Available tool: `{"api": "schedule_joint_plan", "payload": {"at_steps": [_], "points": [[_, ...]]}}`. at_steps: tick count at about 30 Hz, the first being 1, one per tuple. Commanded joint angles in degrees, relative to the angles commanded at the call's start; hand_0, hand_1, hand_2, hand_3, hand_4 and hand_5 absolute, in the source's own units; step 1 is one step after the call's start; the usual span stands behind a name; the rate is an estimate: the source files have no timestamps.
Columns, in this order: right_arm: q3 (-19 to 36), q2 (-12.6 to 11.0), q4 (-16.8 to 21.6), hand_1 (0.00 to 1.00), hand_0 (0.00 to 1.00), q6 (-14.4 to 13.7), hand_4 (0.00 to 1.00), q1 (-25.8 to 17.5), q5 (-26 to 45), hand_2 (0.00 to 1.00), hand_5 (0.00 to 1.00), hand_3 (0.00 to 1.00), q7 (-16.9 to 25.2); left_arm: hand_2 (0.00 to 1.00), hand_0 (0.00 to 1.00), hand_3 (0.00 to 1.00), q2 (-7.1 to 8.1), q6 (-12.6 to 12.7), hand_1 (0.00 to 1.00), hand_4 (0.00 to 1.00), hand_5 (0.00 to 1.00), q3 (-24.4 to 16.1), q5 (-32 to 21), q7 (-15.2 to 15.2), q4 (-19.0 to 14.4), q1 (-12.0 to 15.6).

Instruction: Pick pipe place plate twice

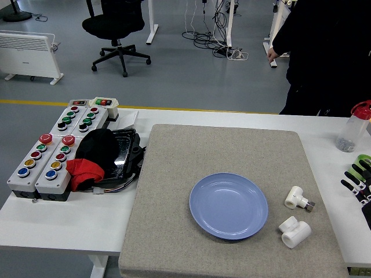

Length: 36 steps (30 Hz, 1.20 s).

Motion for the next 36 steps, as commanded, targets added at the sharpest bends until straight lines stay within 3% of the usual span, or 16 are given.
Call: {"api": "schedule_joint_plan", "payload": {"at_steps": [20,21,27,28,36], "points": [[-0.02,-0.13,0.16,0.765,0.811,0.16,0.624,-0.17,1.61,0.845,0.501,0.794,-0.55,0.72,0.712,0.661,-0.25,-0.04,0.744,0.403,0.998,-1.05,1.19,0.14,0.0,-0.18],[-0.04,-0.12,0.16,0.772,0.82,0.17,0.627,-0.17,1.69,0.849,0.558,0.8,-0.59,0.72,0.712,0.661,-0.26,-0.05,0.744,0.404,0.998,-1.07,1.22,0.14,0.0,-0.2],[-0.08,-0.12,0.2,0.772,0.82,0.34,0.627,-0.15,1.76,0.849,0.558,0.8,-0.93,0.72,0.712,0.661,-0.3,-0.09,0.744,0.404,0.998,-1.25,1.41,0.17,0.0,-0.35],[-0.08,-0.13,0.21,0.783,0.831,0.39,0.631,-0.14,1.68,0.858,0.615,0.804,-0.97,0.719,0.712,0.661,-0.29,-0.09,0.743,0.403,0.998,-1.27,1.44,0.17,0.0,-0.38],[-0.1,-0.12,0.21,0.795,0.846,0.79,0.64,-0.03,1.12,0.867,0.618,0.809,-1.19,0.719,0.711,0.661,-0.29,-0.07,0.743,0.404,0.998,-1.38,1.51,0.17,0.0,-0.5]]}}
